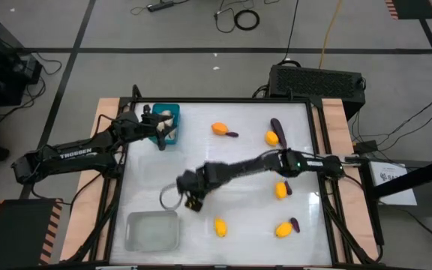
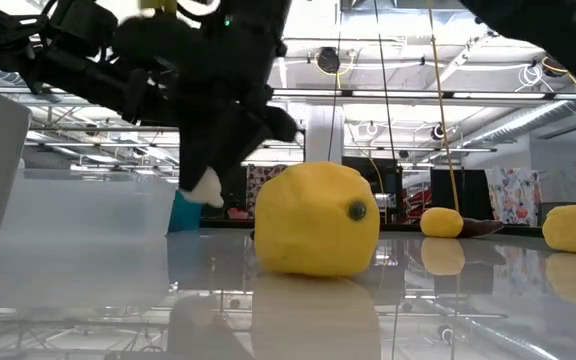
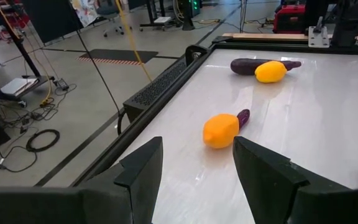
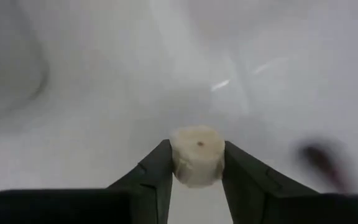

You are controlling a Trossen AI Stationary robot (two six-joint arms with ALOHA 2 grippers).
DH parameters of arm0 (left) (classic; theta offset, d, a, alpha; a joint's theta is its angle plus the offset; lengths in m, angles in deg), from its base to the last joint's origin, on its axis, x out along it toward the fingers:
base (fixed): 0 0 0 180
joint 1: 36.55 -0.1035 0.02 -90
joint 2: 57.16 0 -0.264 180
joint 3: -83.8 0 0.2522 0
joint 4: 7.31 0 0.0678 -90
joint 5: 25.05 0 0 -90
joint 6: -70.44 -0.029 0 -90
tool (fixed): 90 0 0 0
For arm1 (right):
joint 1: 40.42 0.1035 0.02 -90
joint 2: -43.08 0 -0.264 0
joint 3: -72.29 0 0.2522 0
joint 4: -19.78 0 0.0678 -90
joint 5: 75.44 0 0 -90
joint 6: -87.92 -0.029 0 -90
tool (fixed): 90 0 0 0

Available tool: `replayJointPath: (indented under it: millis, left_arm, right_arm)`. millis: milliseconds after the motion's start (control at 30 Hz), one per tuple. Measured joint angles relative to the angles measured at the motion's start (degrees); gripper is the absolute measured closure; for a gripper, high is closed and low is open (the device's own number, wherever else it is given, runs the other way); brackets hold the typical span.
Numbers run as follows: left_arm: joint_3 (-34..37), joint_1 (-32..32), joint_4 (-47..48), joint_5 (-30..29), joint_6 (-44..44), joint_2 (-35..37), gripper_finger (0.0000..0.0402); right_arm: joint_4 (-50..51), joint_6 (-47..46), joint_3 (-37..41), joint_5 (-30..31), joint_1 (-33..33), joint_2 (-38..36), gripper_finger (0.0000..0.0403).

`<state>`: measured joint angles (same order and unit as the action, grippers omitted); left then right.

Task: Sort produce into baskets
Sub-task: Put the garlic into the bin

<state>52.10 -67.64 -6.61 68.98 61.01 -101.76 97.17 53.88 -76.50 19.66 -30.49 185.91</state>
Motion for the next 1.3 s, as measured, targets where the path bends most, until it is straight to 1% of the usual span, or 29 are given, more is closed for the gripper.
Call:
replayJointPath:
  millis: [67,100,167,267,300,367,433,500,600,867,900,1000,1067,1200,1300]
  left_arm:
    - [0.00,0.04,-0.21,-3.45,0.00,0.01,0.0198]
    - [0.00,0.02,-0.53,-6.91,0.03,0.00,0.0198]
    - [0.00,0.02,-0.74,-16.54,0.72,0.02,0.0198]
    - [0.00,0.00,-0.09,-33.33,4.65,0.02,0.0198]
    - [0.00,-0.02,0.53,-37.68,5.39,0.02,0.0198]
    - [0.00,-0.05,1.86,-43.65,5.57,0.02,0.0198]
    - [0.00,-0.07,2.16,-47.25,5.57,0.02,0.0198]
    - [0.00,-0.19,2.33,-48.76,5.63,0.02,0.0198]
    - [0.00,-0.76,2.27,-49.19,5.67,0.02,0.0198]
    - [0.00,-4.22,3.34,-49.31,5.63,-0.02,0.0198]
    - [0.00,-4.54,3.40,-49.31,5.65,-0.02,0.0198]
    - [0.00,-5.08,3.48,-49.18,5.70,-0.10,0.0198]
    - [0.00,-5.33,3.63,-48.59,5.68,-0.20,0.0198]
    - [0.04,-5.35,3.66,-47.70,5.67,-0.57,0.0198]
    - [0.04,-5.33,3.33,-47.50,5.66,-0.75,0.0198]
  right_arm:
    - [-1.92,3.21,-0.01,3.59,-2.29,-0.88,0.0292]
    - [-3.71,4.76,-0.02,5.16,-3.42,-1.39,0.0292]
    - [-7.81,8.47,-0.02,7.08,-5.62,-1.64,0.0292]
    - [-15.51,14.55,0.00,7.36,-8.77,-1.57,0.0292]
    - [-18.45,16.47,0.00,7.32,-9.74,-1.40,0.0292]
    - [-25.09,19.79,-0.02,7.22,-11.63,-1.07,0.0292]
    - [-30.39,22.77,-0.02,7.14,-13.35,-0.52,0.0292]
    - [-35.22,25.01,-0.01,7.12,-15.07,0.02,0.0291]
    - [-40.41,26.70,0.00,7.08,-17.36,0.52,0.0291]
    - [-42.04,27.17,0.09,6.55,-22.02,1.82,0.0291]
    - [-42.90,27.23,0.09,6.03,-22.31,1.94,0.0291]
    - [-44.31,27.24,0.05,0.91,-23.03,2.73,0.0291]
    - [-46.06,27.12,-0.08,-1.30,-23.19,3.98,0.0291]
    - [-46.91,26.87,0.13,-2.25,-23.14,6.32,0.0291]
    - [-47.43,26.86,0.11,-2.30,-23.08,6.45,0.0282]
